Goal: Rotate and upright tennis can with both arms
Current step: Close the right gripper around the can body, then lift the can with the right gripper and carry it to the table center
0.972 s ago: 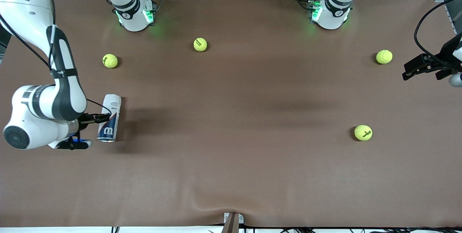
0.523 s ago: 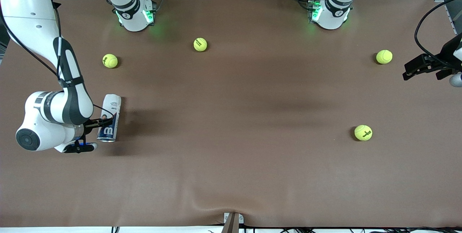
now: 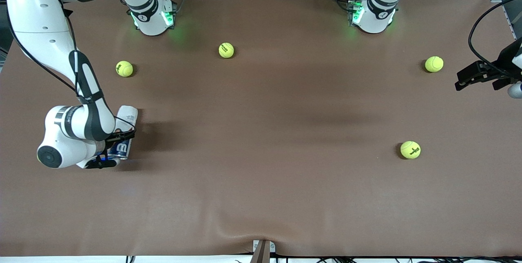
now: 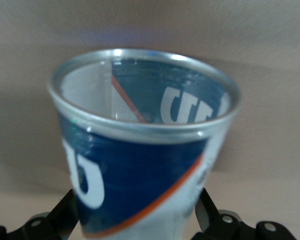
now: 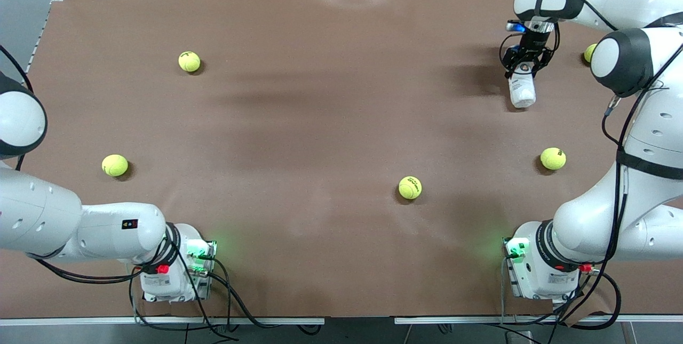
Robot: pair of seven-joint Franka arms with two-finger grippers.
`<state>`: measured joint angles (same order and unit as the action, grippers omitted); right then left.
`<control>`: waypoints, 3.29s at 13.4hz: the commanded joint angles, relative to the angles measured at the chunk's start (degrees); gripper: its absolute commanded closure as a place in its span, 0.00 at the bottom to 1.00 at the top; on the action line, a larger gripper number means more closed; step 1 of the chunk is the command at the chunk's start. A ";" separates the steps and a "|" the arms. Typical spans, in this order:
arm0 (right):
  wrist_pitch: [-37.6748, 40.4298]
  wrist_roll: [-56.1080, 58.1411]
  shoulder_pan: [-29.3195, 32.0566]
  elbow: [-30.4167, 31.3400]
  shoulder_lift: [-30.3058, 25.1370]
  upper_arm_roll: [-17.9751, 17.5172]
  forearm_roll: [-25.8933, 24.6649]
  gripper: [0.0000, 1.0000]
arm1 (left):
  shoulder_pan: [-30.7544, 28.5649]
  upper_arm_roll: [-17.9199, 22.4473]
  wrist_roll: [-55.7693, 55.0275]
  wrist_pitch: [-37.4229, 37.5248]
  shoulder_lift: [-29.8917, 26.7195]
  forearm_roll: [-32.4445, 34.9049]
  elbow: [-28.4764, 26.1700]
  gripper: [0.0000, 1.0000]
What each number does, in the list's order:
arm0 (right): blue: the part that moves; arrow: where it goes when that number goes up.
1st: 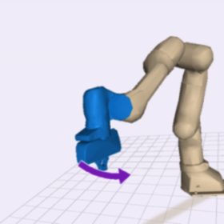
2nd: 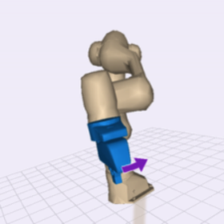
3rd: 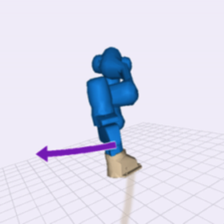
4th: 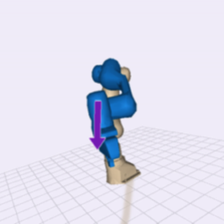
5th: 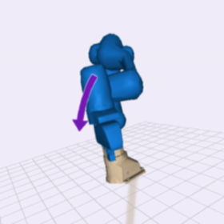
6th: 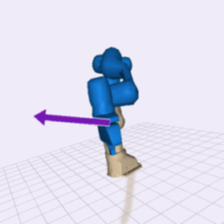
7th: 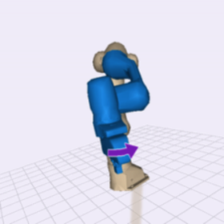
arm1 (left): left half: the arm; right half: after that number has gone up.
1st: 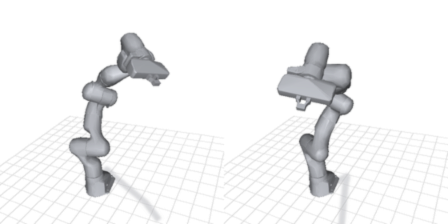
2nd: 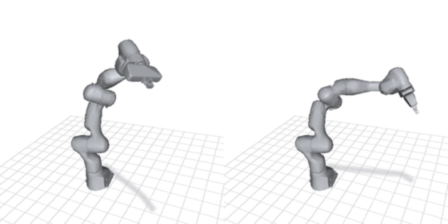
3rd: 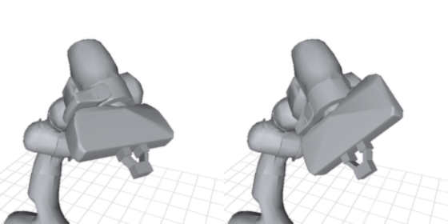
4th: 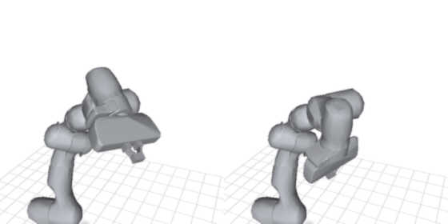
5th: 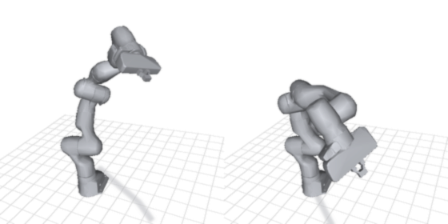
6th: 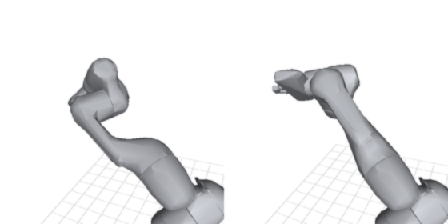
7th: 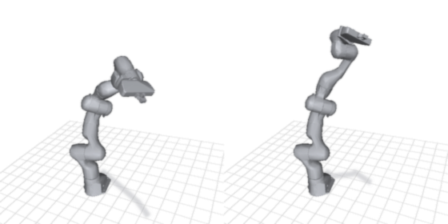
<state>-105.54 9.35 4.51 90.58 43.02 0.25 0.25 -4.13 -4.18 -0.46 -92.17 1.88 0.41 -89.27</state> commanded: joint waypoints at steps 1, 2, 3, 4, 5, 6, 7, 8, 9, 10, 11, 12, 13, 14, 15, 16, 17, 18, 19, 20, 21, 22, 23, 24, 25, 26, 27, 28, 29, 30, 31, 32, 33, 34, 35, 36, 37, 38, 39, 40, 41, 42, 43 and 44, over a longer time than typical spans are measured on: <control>0.95 0.67 0.15 -0.14 0.84 -0.25 0.19 0.00 | -0.70 -0.57 -0.07 0.59 -0.21 -0.14 0.15 0.00; 0.69 0.58 0.15 -0.22 1.02 -0.25 0.28 0.00 | -0.70 -0.57 -0.07 0.59 -0.21 -0.14 0.15 0.00; 0.34 0.58 0.15 -0.31 1.02 -0.25 0.46 0.01 | -0.70 -0.57 -0.07 0.50 -0.21 -0.14 0.15 0.00; 0.25 0.58 0.23 -0.57 1.02 -0.25 0.46 0.22 | -0.70 -0.57 -0.07 0.59 -0.21 -0.23 0.15 0.00; 0.16 0.58 0.23 -0.84 1.02 -0.25 0.46 0.32 | -0.70 -0.48 -0.07 0.59 -0.21 -0.14 0.15 0.00; -0.28 0.58 0.32 -1.28 1.02 -0.25 0.46 0.34 | -0.70 -0.48 -0.07 0.50 -0.21 -0.23 0.15 0.00; -0.54 0.67 0.32 -1.72 0.93 -0.25 0.46 0.34 | -0.70 -0.57 -0.07 0.59 -0.21 -0.23 0.06 0.00; -0.46 0.67 0.41 -1.89 0.93 -0.25 0.46 0.34 | -0.79 -0.57 -0.07 0.50 -0.21 -0.14 0.15 0.00; -0.54 0.76 0.41 -1.90 0.93 -0.25 0.37 0.34 | -0.88 -0.57 0.02 0.50 -0.21 -0.23 0.06 0.00; -0.46 0.85 0.41 -1.98 0.93 -0.34 0.37 0.34 | -0.79 -0.57 -0.07 0.59 -0.21 -0.23 0.06 0.00; -0.46 1.80 0.23 -2.24 0.84 -0.34 0.37 0.34 | -0.79 -0.48 -0.07 0.50 -0.21 -0.23 0.15 0.00; -0.46 3.29 0.23 -2.77 0.75 -0.34 0.37 0.33 | -0.88 -0.57 -0.07 0.50 -0.21 -0.23 0.06 0.00; -0.46 4.70 0.23 -3.38 0.75 -0.43 0.37 0.32 | -0.79 -0.48 -0.07 0.50 -0.12 -0.32 0.15 0.00; -0.46 6.45 0.15 -4.26 0.67 -0.51 0.37 0.32 | -0.79 -0.48 -0.07 0.50 -0.12 -0.32 0.15 0.00; -0.54 7.95 -0.20 -5.23 0.67 -0.60 0.37 0.32 | -0.88 -0.48 -0.07 0.50 -0.21 -0.40 0.06 0.00; -0.55 9.18 -0.73 -6.19 0.58 -1.12 0.28 0.32 | -0.79 -0.48 -0.07 0.50 -0.12 -0.41 0.15 0.00; -0.55 10.85 -1.26 -7.33 0.58 -2.00 0.19 0.32 | -0.88 -0.48 -0.07 0.50 -0.21 -0.41 0.15 0.00; -0.55 12.43 -2.31 -8.21 0.58 -2.53 0.11 0.30 | -0.79 -0.48 -0.07 0.50 -0.21 -0.49 0.06 0.00; -0.63 13.58 -3.79 -8.75 0.58 -2.97 0.02 0.29 | -0.79 -0.48 -0.07 0.59 -0.21 -0.41 0.15 0.00; -0.81 14.46 -5.55 -8.84 0.49 -2.98 0.02 0.29 | -0.79 -0.48 -0.07 0.50 -0.21 -0.49 0.06 0.00; -1.24 15.43 -7.13 -8.84 0.40 -3.06 0.19 0.29 | -0.79 -0.48 -0.07 0.50 -0.21 -0.49 0.06 0.00; -1.60 16.65 -8.72 -8.93 0.40 -3.24 0.19 0.29 | -0.79 -0.48 -0.07 0.59 -0.21 -0.41 0.15 0.00; -2.30 18.06 -10.56 -8.93 0.32 -3.59 0.11 0.29 | -0.79 -0.48 0.02 0.59 -0.21 -0.49 0.06 0.00; -2.83 18.60 -12.75 -8.93 0.31 -3.68 0.02 0.29 | -0.79 -0.48 0.02 0.50 -0.12 -0.49 0.15 0.00; -2.92 18.69 -14.08 -8.93 0.31 -3.68 -0.07 0.29 | -0.79 -0.48 -0.07 0.50 -0.12 -0.49 0.15 0.00; -2.92 19.56 -14.70 -8.93 0.31 -3.77 -0.16 0.29 | -0.79 -0.48 -0.07 0.59 -0.21 -0.67 0.06 0.00; -2.92 23.22 -15.40 -8.93 0.31 -3.94 -0.33 0.29 | -0.71 -0.48 -0.07 0.59 -0.21 -0.67 0.15 0.00; -3.01 28.30 -15.85 -9.01 0.23 -3.86 -0.51 0.29 | -0.70 -0.39 0.02 0.59 -0.12 -0.67 0.15 0.00; -2.92 33.23 -15.94 -9.71 0.14 -3.85 -0.42 0.29 | -0.70 -0.31 0.02 0.59 -0.12 -0.67 0.06 0.00; -2.92 38.15 -15.85 -9.98 0.14 -3.85 -0.33 0.29 | -0.70 -0.30 0.02 0.59 -0.12 -0.67 0.15 0.00; -2.92 42.46 -16.02 -10.24 0.23 -4.03 0.10 0.29 | -0.70 -0.22 0.02 0.50 -0.12 -0.67 0.15 0.00; -2.66 44.33 -16.90 -10.42 0.23 -4.55 0.37 0.29 | -0.70 -0.04 0.10 0.59 -0.12 -0.76 0.15 0.00; -2.31 44.18 -18.12 -10.42 0.23 -5.08 0.54 0.29 | -0.70 -0.04 0.11 0.59 -0.12 -0.76 0.15 0.00; -1.96 43.74 -19.88 -10.42 0.23 -5.78 0.55 0.30 | -0.70 -0.04 0.11 0.59 -0.04 -0.76 0.06 0.00; -1.34 42.87 -21.98 -10.42 0.14 -5.96 0.63 0.30 | -0.70 -0.04 0.11 0.59 -0.04 -0.76 0.15 0.00; -1.42 40.77 -24.96 -10.51 -0.04 -6.14 0.55 0.30 | -0.70 -0.04 0.11 0.59 -0.04 -0.67 0.15 0.00; -1.42 38.57 -27.43 -10.77 -0.21 -6.23 0.55 0.29 | -0.70 -0.04 0.11 0.59 -0.04 -0.58 0.15 0.00; -1.34 37.07 -29.45 -10.95 -0.39 -6.23 0.55 0.29 | -0.62 -0.04 0.19 0.59 0.05 -0.58 0.15 0.00; -1.42 35.49 -31.56 -10.95 -0.65 -6.23 0.55 0.29 | -0.44 -0.13 -0.07 0.59 0.05 -0.41 0.15 0.00; -1.51 34.26 -33.85 -11.21 -0.74 -6.40 0.37 0.29 | -0.44 -0.13 0.02 0.59 0.14 -0.32 0.06 0.00; -1.60 34.59 -36.39 -11.99 -0.65 -6.40 0.46 0.21 | -0.44 -0.30 -0.24 0.59 0.14 -0.32 0.06 0.00; -1.95 34.60 -39.38 -12.09 -0.65 -6.32 -0.41 0.20 | -0.35 -0.39 -0.25 0.59 0.31 -0.14 0.15 0.00; -2.39 34.34 -43.76 -12.00 -0.65 -5.62 -1.81 0.21 | -0.44 -0.48 -0.16 0.59 0.40 -0.23 0.15 0.00; -2.39 34.16 -46.15 -12.00 -0.65 -5.18 -4.44 0.21 | -0.35 -0.48 -0.25 0.68 0.49 -0.23 0.15 0.00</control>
<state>-108.11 44.41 -36.20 78.71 42.95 -6.45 -0.71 -4.32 -4.29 -0.46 -92.16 2.13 0.40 -89.44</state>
